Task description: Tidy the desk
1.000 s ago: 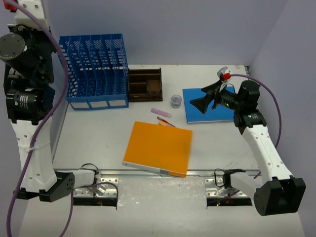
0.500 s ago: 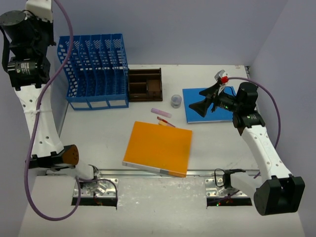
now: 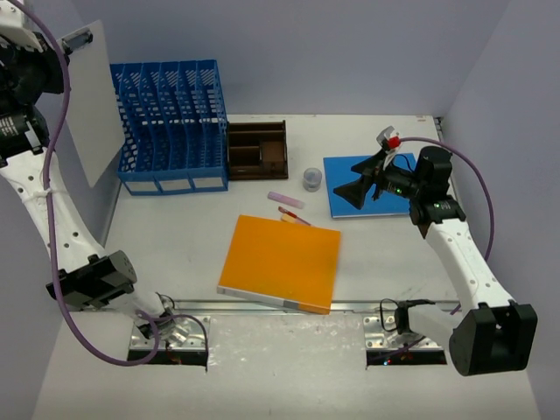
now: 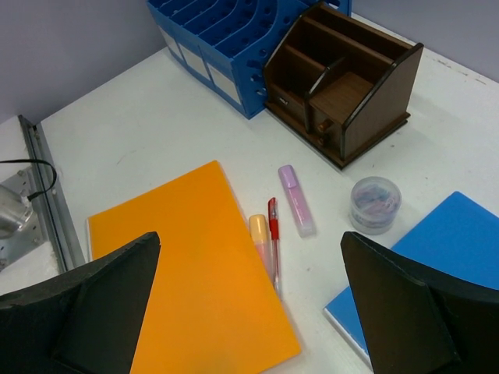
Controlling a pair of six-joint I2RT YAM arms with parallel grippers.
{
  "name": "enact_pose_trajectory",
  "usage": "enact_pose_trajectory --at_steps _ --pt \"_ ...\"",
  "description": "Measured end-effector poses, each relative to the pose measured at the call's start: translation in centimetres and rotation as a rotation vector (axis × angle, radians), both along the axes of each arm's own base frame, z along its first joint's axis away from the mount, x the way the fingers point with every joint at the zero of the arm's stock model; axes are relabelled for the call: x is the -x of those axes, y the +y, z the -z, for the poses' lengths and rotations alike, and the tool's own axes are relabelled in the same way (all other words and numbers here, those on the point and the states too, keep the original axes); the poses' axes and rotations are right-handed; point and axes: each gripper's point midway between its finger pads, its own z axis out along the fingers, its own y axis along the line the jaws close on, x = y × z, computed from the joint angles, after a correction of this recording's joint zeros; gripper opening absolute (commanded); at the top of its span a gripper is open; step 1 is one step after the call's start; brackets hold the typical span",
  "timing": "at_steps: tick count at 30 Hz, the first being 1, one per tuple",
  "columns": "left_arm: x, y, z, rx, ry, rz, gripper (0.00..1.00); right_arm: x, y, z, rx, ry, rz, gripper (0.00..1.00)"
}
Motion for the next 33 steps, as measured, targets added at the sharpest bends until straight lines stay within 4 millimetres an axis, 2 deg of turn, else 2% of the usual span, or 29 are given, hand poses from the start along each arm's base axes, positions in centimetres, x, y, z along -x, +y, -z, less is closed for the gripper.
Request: enact_pose_trajectory --at_steps 8,16,22,29,33 --pt "-0.2 -0.7 0.8 0.107 -0.004 0.09 0.0 0.1 0.1 0.4 0.001 0.006 -0.011 0.99" --pt "0.0 -1.0 0.1 0.104 -0.03 0.102 0.0 0.0 0.2 0.9 0.0 0.022 -0.017 0.99" --pt "-0.2 0.0 0.0 0.092 -0.043 0.053 0.0 -0.1 0.2 1.0 0.0 0.024 -0.018 0.99" --pt "-0.6 1.5 1.2 0.094 -0.034 -0.013 0.0 -0.4 0.2 1.5 0.001 0.032 -0.018 0.99" --pt "-0.7 1.8 0.9 0.088 -0.048 -0.025 0.0 -0.6 0.2 1.6 0.001 0.035 -0.018 0.99"
